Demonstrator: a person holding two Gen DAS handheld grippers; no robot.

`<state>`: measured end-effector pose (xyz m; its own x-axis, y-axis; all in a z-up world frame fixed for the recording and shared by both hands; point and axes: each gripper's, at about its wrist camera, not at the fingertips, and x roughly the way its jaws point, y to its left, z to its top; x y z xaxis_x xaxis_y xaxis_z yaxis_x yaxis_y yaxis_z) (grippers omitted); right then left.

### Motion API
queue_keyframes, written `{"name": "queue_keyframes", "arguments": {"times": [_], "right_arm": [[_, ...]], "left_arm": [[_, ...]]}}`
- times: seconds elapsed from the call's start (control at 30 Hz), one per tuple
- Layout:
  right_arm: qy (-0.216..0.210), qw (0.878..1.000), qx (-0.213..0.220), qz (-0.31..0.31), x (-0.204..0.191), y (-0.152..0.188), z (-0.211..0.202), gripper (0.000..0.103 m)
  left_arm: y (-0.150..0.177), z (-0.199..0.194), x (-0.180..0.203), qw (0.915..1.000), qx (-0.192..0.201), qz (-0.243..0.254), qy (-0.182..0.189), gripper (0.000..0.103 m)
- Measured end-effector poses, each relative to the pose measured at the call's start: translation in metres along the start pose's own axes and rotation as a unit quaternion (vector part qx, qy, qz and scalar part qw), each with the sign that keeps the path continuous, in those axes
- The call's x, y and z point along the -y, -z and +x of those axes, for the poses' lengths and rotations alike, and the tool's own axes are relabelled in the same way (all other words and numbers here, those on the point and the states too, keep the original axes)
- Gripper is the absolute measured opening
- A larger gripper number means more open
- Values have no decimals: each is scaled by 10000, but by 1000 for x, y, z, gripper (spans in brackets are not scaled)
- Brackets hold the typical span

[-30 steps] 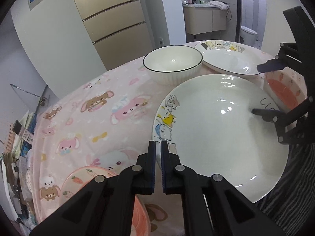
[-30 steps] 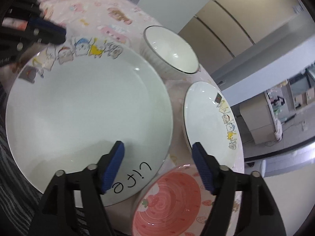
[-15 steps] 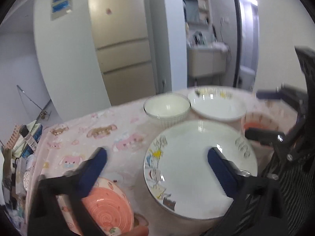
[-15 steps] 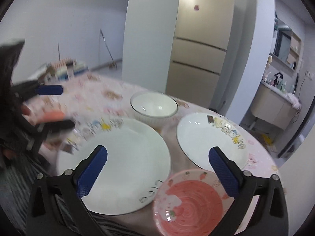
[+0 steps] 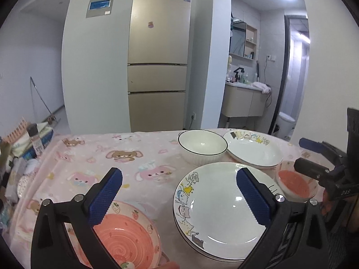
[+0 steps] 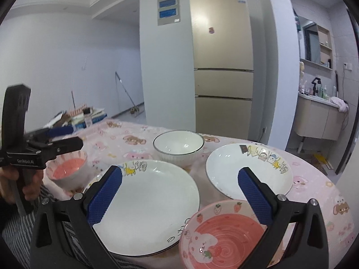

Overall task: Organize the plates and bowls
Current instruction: 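Withdraw the right tool and move it toward the white bowl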

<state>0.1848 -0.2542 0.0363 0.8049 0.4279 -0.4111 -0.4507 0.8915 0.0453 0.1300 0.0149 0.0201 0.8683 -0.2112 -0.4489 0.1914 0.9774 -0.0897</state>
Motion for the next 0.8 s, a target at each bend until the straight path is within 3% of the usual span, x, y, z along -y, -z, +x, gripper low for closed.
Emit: {"name": "queue_keyframes", "arguments": {"times": [0.2,0.43,0.57,0.67,0.8], "right_arm": [[68,9997,251,-37,-6,-28,-21,103],[-420,9958,808,-131,-21,-114,-69,103],[-335,9923,1098,-474,-40,-152,-92,103],[-175,9903,1072,-867,-55,-169,-97,103],[-366,9920,778,-924,-62,-189,-90,103]], "left_arm": [[-22,-17,4,9999,116,97,55,103],[-92,-62,19,9979,565,216,223,103],[-125,-83,28,9957,798,224,407,103],[-146,-93,35,9940,888,220,602,103],[-162,-100,42,9921,1082,191,612,103]]}}
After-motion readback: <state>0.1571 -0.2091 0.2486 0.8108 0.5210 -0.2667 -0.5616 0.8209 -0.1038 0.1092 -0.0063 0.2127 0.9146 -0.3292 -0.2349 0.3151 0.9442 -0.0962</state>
